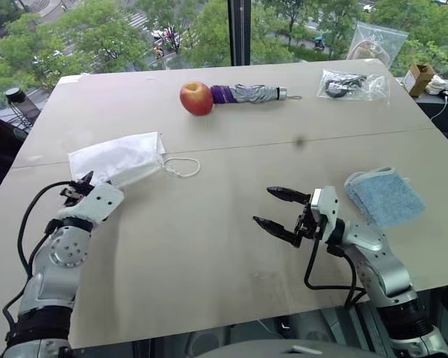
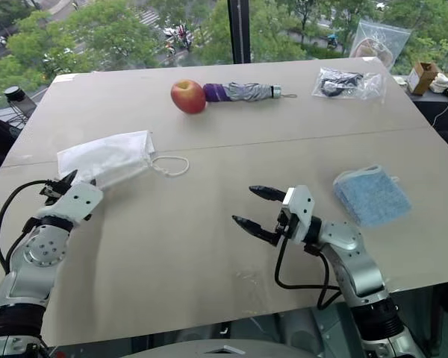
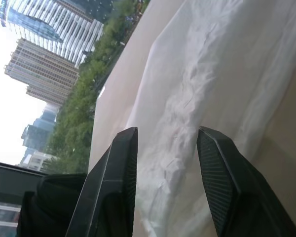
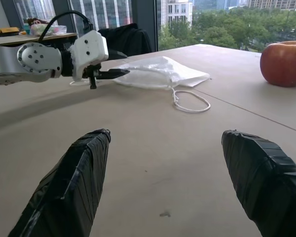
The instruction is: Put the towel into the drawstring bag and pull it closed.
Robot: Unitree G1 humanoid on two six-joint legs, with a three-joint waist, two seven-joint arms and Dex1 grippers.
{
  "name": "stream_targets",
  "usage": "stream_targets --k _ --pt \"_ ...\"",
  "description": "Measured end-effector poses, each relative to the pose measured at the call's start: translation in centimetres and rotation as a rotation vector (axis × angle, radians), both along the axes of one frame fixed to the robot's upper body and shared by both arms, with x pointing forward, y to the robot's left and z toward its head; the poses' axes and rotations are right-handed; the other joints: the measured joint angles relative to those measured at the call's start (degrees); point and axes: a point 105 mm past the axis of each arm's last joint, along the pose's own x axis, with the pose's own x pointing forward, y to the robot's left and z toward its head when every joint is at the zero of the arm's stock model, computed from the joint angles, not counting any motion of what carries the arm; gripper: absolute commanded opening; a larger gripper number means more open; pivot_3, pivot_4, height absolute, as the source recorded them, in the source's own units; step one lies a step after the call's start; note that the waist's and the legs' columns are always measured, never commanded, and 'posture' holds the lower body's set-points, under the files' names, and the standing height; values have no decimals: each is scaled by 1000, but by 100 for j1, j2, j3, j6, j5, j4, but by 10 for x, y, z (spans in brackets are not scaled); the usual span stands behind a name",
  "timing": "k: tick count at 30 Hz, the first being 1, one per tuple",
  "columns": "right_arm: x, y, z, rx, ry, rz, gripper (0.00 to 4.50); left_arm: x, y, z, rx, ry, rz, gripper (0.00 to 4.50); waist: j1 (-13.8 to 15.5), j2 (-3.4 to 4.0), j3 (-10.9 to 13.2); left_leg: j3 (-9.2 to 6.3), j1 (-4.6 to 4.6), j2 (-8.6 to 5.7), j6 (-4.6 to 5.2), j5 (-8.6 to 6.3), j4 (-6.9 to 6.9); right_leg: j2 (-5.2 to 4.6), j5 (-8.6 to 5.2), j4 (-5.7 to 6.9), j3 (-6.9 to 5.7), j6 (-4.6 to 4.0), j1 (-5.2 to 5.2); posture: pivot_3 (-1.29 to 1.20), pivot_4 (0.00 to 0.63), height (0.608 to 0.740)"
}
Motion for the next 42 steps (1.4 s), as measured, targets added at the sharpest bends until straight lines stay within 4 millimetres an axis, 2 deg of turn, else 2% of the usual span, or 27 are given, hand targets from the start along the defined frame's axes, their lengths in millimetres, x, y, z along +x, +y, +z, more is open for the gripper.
stream_targets --k 3,7,10,11,12,14,17,20,23,28,29,32,33,35,36,40,42 --pt "1 0 1 1 -6 0 3845 7 4 -1 4 1 8 1585 6 -2 -1 -1 -2 -1 0 0 0 0 0 0 -3 0 0 0 150 740" --pt "1 0 2 1 -13 -2 3845 16 14 8 35 -9 13 1585 0 -2 -1 -4 -1 -6 0 0 0 -2 0 0 -2 0 0 0 150 740" --pt "1 0 2 1 -14 -5 3845 20 15 11 50 -10 -4 772 -2 -2 -1 -4 -2 -7 0 0 0 -4 1 0 0 0 -1 0 150 740" --pt "1 0 2 1 -14 -8 3845 21 15 11 53 -8 -11 290 -3 -2 -1 -4 -2 -7 0 0 0 -5 1 0 2 0 -1 0 150 740" --pt "1 -1 2 2 -15 -12 3845 22 15 11 57 -5 -18 107 -3 -2 -1 -4 -2 -7 0 0 0 -4 1 0 1 0 -1 0 150 740" --pt "2 -1 2 2 -16 -18 3845 24 14 16 61 -12 -32 107 0 -2 -1 -2 -2 -7 0 0 0 -5 1 0 0 0 -1 0 150 740" --pt "3 -2 2 2 -16 -24 3845 26 9 13 21 12 -45 107 3 -2 -1 4 -2 -6 0 0 0 -5 1 1 -2 0 0 0 150 740" --pt "3 -2 2 1 -17 -26 3845 32 -6 15 -60 13 -64 107 12 -2 -1 3 -8 -6 -1 0 7 -6 1 2 -5 0 0 0 150 740" --pt "5 -3 4 1 -26 -35 3845 44 -29 27 -166 -23 -72 107 21 -3 0 -3 -17 -8 0 0 25 -5 2 8 -10 1 0 0 150 740" --pt "26 -10 19 -32 -120 -155 3845 66 -53 55 -427 -89 57 107 -11 -11 0 -3 -8 -28 0 1 49 -4 3 44 -1 7 1 0 150 740" --pt "38 -17 21 -59 -147 -237 3845 71 -62 65 -473 -108 68 107 -18 -14 2 -1 -6 -28 -2 2 51 -2 3 53 0 7 -1 0 150 740" --pt "51 -29 28 -81 -175 -340 3845 74 -70 82 -494 -141 76 107 -21 -14 2 -6 -2 -26 -4 3 49 4 3 67 -1 5 -2 0 150 740" --pt "60 -39 32 -101 -171 -417 3845 76 -74 91 -495 -160 88 107 -17 -14 3 -10 -4 -27 -5 3 49 4 3 70 -2 5 -3 0 150 740" --pt "71 -60 34 -165 -156 -540 4402 79 -78 101 -474 -178 107 0 2 -13 3 -12 -5 -31 -6 4 49 2 3 72 -1 4 -3 0 150 740" --pt "78 -77 36 -209 -150 -617 4478 80 -80 105 -451 -186 124 0 9 -13 3 -11 -6 -37 -7 4 49 -2 3 71 0 4 -3 0 150 740" --pt "78 -132 64 -193 -198 -851 4478 81 -87 102 -383 -161 144 0 6 -13 3 -7 -10 -41 -6 4 44 -8 2 60 6 5 -4 0 150 740" --pt "75 -150 70 -185 -193 -921 4478 81 -90 98 -377 -143 150 0 5 -13 3 -7 -13 -40 -6 4 43 -8 2 56 4 6 -3 0 150 740"
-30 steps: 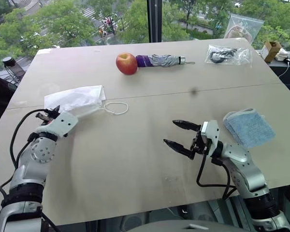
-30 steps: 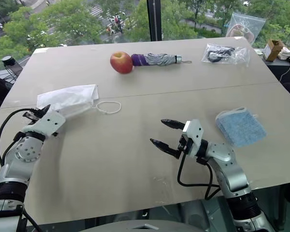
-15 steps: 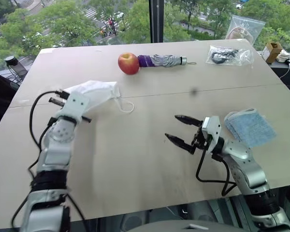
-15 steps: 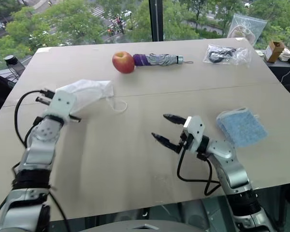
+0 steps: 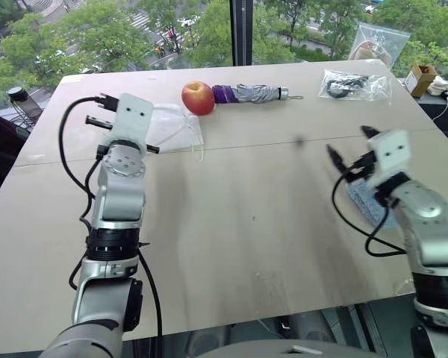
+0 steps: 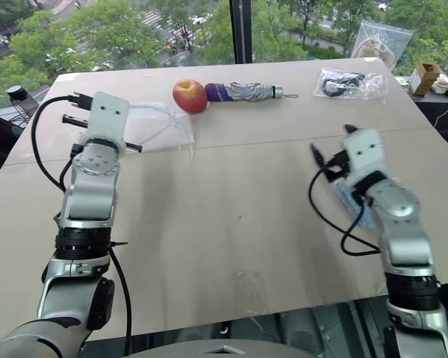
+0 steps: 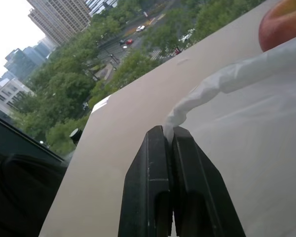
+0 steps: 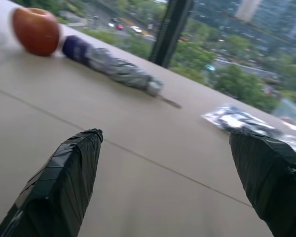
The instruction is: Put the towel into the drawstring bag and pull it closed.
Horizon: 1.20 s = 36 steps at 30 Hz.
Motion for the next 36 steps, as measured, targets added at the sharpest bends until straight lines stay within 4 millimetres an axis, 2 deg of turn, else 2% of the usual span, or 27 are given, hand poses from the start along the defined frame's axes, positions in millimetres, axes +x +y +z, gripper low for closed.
stream_targets --k 2,3,4,7,11,13,17,20,23,25,26,28,29,33,36 --pt "-11 -31 -8 52 67 -108 4478 -1 -3 -5 17 20 -1 0 12 0 0 -3 -2 1 0 0 -2 -1 0 -1 -3 0 0 0 150 740" --pt "-14 -36 -12 57 88 -125 4478 -1 -3 -5 22 22 -2 0 13 0 0 -2 -1 1 0 0 -4 -3 -1 -1 -2 0 0 0 150 740" --pt "-21 -50 -25 88 156 -167 4478 -2 -5 -9 44 32 -8 0 13 0 0 1 -1 0 0 0 -5 -4 -1 -2 0 0 0 0 150 740" --pt "-40 -72 -59 152 345 -241 4478 -4 -8 -20 83 63 -24 0 6 1 1 4 1 1 1 0 -4 -4 -1 -2 7 0 0 0 150 740" --pt "-67 -85 -100 220 612 -294 4478 -13 -14 -27 86 82 -45 0 -25 1 1 6 12 6 2 0 -3 -2 -2 -1 22 2 2 0 150 740" --pt "-69 -84 -101 248 649 -294 4478 -15 -14 -29 83 88 -46 0 -32 -2 -1 6 19 9 3 0 -1 2 -6 -1 25 9 5 0 150 740" --pt "-66 -79 -108 415 729 -281 4478 -21 -12 -36 90 109 -29 0 -13 -30 -18 7 17 16 3 1 5 15 -13 2 7 16 11 0 150 740" --pt "-60 -79 -111 442 742 -275 3769 -22 -11 -37 96 114 -22 0 -37 -73 -43 12 20 26 3 0 5 23 -13 1 9 15 11 0 150 740" --pt "-54 -78 -112 433 736 -272 2421 -24 -11 -37 98 116 -26 0 -72 -83 -47 23 30 31 3 1 5 23 -18 1 28 3 11 0 150 740" --pt "-48 -70 -114 380 737 -232 1554 -25 -11 -40 97 127 -27 0 -104 -90 -52 38 30 34 3 1 5 25 -18 1 28 3 11 0 150 740" --pt "-47 -68 -115 364 739 -220 947 -25 -10 -41 97 130 -26 0 -113 -98 -57 37 31 36 3 1 6 27 -17 1 27 3 12 0 150 740" --pt "-45 -64 -116 304 735 -203 197 -26 -9 -41 100 137 -22 0 -136 -113 -66 38 31 40 3 0 6 28 -17 1 26 3 13 0 150 740" --pt "-44 -64 -117 291 733 -199 19 -26 -8 -41 104 138 -19 0 -144 -119 -70 39 32 41 3 0 7 29 -17 1 27 2 13 0 150 740" --pt "-39 -63 -119 256 712 -176 10 -28 -2 -42 135 158 -11 0 -173 -142 -83 42 41 51 3 0 9 29 -18 1 35 -7 18 0 150 740" --pt "-29 -57 -115 297 670 -141 10 -31 5 -41 206 170 -7 0 -193 -142 -76 47 50 56 3 0 10 28 -13 -3 48 -16 17 0 150 740"
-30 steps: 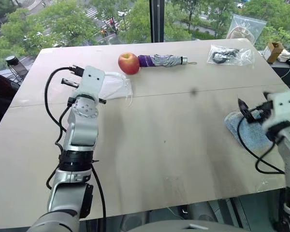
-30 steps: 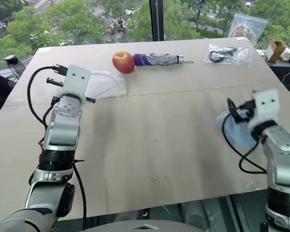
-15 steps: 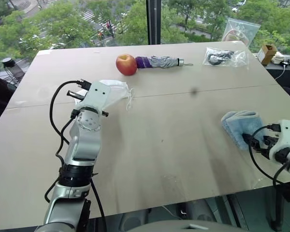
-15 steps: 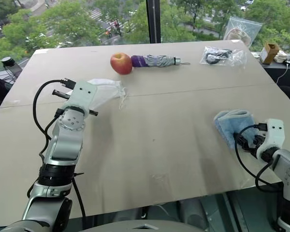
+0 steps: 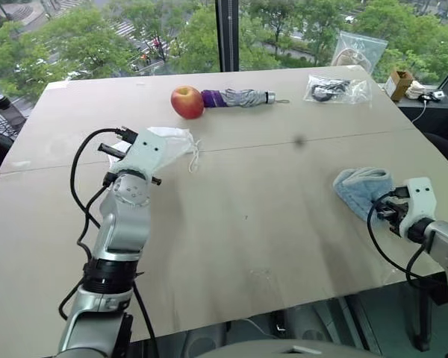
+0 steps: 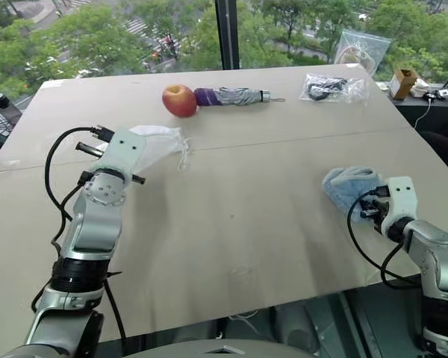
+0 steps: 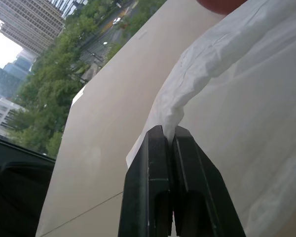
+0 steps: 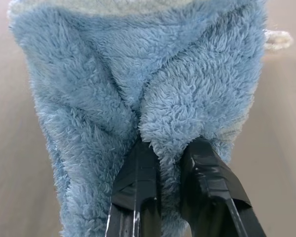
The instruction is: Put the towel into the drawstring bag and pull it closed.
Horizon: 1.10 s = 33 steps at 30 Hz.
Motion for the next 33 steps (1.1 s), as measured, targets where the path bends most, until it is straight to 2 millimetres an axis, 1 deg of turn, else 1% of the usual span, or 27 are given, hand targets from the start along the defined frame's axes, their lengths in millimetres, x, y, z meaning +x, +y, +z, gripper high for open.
stream_targets --k 1,2,3,5,7,8,9,11,13,15,17,19,20,23,26,29,33 --pt "3 3 2 20 -13 1 10 0 0 0 9 11 -3 0 -4 4 4 1 0 0 0 0 1 1 2 0 1 0 -3 0 150 740" --pt "8 10 6 62 -36 13 10 0 1 -3 -13 38 9 0 -4 20 15 4 0 1 0 0 1 1 3 0 3 1 -5 0 150 740" --pt "17 29 16 138 -76 59 10 1 1 -9 -93 79 37 0 -1 47 32 3 -4 0 1 1 2 1 8 0 3 3 -10 0 150 740" --pt "25 53 29 213 -115 135 10 3 -4 -15 -178 112 38 0 19 74 48 6 -17 -8 1 2 2 2 21 5 -10 20 -16 0 150 740" --pt "32 83 53 310 -181 229 10 6 -6 -19 -287 146 13 0 39 90 58 -9 -31 -4 1 2 -2 13 25 8 -29 28 -25 0 150 740" --pt "34 94 64 340 -211 267 10 8 -8 -19 -321 152 -1 0 48 93 60 -18 -41 -4 0 2 -6 14 29 9 -36 20 -34 0 150 740" --pt "36 110 82 392 -255 323 10 11 -13 -17 -396 141 -13 0 62 95 61 -25 -51 -4 -1 1 -11 12 38 10 -43 4 -44 0 150 740" --pt "35 131 100 448 -294 399 10 14 -19 -14 -468 119 -28 0 82 96 61 -37 -75 -5 -3 0 -13 8 37 4 -49 4 -63 0 150 740" --pt "31 156 116 506 -314 486 10 16 -25 -8 -532 106 -61 0 92 96 61 -51 -127 -7 -5 1 -13 -1 38 2 -45 5 -109 0 150 740" --pt "27 174 122 553 -306 544 10 16 -32 0 -566 91 -100 0 108 96 61 -47 -145 -19 -7 2 -14 -27 36 -2 -41 10 -125 0 150 740" --pt "25 181 126 596 -302 562 10 16 -33 4 -609 80 -119 0 133 98 62 -42 -146 -26 -6 1 -14 -37 37 -10 -37 12 -125 0 150 740" --pt "21 195 135 665 -312 611 10 15 -36 5 -697 81 -143 0 146 100 63 -41 -145 -28 -4 0 -13 -38 38 -10 -35 13 -124 0 150 740" --pt "18 203 143 709 -323 647 10 14 -43 7 -797 90 -178 0 159 100 64 -46 -145 -29 -4 0 -11 -36 38 -5 -40 13 -124 0 150 740" --pt "11 220 153 770 -327 721 10 10 -55 15 -941 109 -263 0 172 100 64 -52 -139 -41 -5 1 -8 -32 37 10 -50 12 -120 0 150 740" --pt "8 227 154 790 -324 736 10 5 -63 20 -997 129 -320 0 158 101 64 -50 -129 -44 -7 3 -8 -27 37 23 -47 12 -119 0 150 740" --pt "5 241 154 808 -325 754 10 0 -73 21 -1033 176 -377 0 130 101 64 -49 -127 -41 -9 4 -8 -20 37 25 -46 11 -119 0 150 740" --pt "1 259 144 785 -309 776 10 -3 -80 22 -1081 208 -407 0 90 102 65 -50 -126 -40 -10 5 -8 -18 36 24 -46 11 -119 0 150 740"
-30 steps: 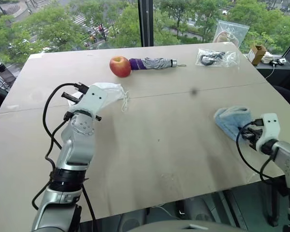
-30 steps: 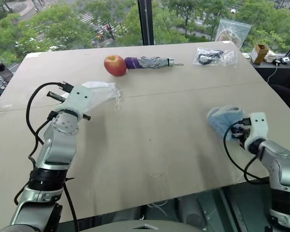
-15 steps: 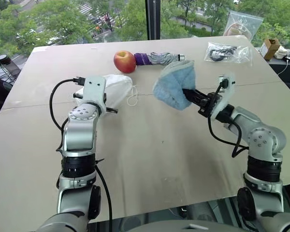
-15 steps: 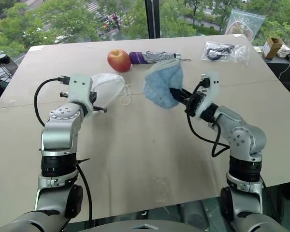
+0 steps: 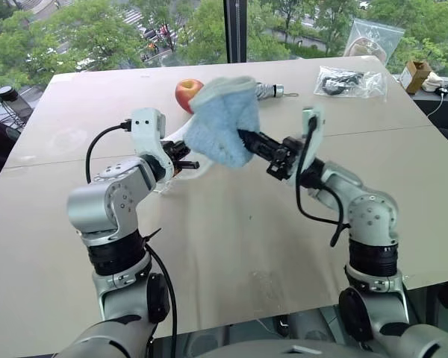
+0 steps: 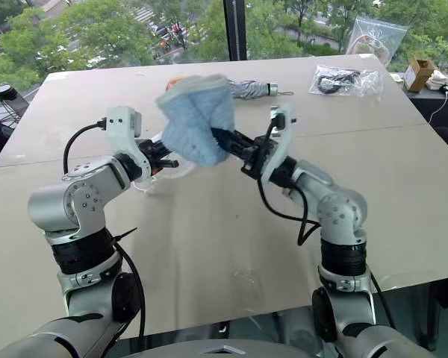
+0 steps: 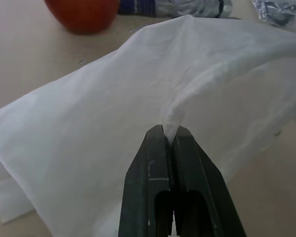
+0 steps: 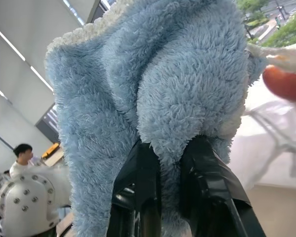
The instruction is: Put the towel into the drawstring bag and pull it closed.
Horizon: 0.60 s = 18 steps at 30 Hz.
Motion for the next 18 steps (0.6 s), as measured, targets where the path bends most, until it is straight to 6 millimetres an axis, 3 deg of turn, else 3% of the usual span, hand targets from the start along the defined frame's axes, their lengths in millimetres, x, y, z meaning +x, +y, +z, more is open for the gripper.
stream_targets --k 4,7,8,12,18 --pt "8 10 -12 -67 -30 -42 10 -1 -6 4 -41 18 -25 0 -10 0 0 1 0 -5 -9 5 1 -2 0 -1 3 1 2 0 150 740" --pt "17 14 -39 -221 -69 -92 10 0 -11 13 -103 17 -46 0 -13 -1 0 6 0 -7 -14 8 1 -2 0 -3 -2 1 4 0 150 740" --pt "21 14 -56 -301 -82 -110 10 -1 -13 17 -136 23 -60 0 -20 -1 0 8 0 -8 -15 9 1 -2 0 -2 -2 1 4 0 150 740" --pt "32 11 -84 -416 -82 -158 10 -5 -19 21 -223 61 -99 0 -51 -1 0 5 0 -7 -29 17 0 -1 0 -2 -2 1 3 0 150 740" --pt "26 20 -86 -474 -166 -95 10 -12 -33 22 -291 77 -193 0 -73 -1 0 -5 1 -4 -43 25 -2 -1 0 -2 1 1 3 0 150 740"
